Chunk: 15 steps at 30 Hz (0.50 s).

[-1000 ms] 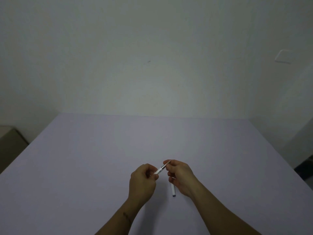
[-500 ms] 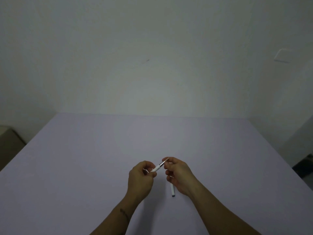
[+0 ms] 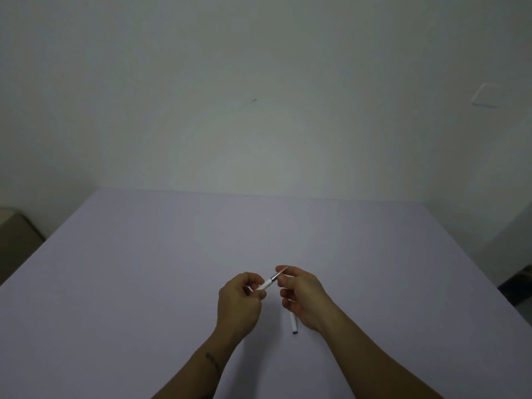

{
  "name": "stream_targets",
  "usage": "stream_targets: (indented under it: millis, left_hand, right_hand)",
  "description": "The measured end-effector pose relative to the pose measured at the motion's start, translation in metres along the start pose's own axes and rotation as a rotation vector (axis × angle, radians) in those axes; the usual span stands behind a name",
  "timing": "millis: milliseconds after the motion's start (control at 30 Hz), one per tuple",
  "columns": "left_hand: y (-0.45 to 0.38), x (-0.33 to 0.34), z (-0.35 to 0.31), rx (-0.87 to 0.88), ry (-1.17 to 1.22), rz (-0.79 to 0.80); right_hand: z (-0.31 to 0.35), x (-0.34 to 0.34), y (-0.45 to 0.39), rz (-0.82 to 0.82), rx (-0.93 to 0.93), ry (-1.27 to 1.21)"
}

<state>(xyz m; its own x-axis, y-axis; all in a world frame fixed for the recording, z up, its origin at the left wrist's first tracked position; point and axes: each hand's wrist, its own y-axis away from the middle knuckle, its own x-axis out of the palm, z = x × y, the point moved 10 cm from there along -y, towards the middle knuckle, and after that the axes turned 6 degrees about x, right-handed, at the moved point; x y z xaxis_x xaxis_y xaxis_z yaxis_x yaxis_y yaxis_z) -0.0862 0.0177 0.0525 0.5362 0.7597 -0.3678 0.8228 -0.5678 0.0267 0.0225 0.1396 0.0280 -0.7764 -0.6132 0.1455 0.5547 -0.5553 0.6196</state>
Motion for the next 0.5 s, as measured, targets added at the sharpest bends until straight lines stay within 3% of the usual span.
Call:
stream_targets:
  millis: [500]
  left_hand:
    - [0.0024, -0.0055, -0.0008, 0.014, -0.004, -0.025]
  right_hand:
    - [-0.0012, 0.0041, 0.0037, -0.009, 0.019, -0.015]
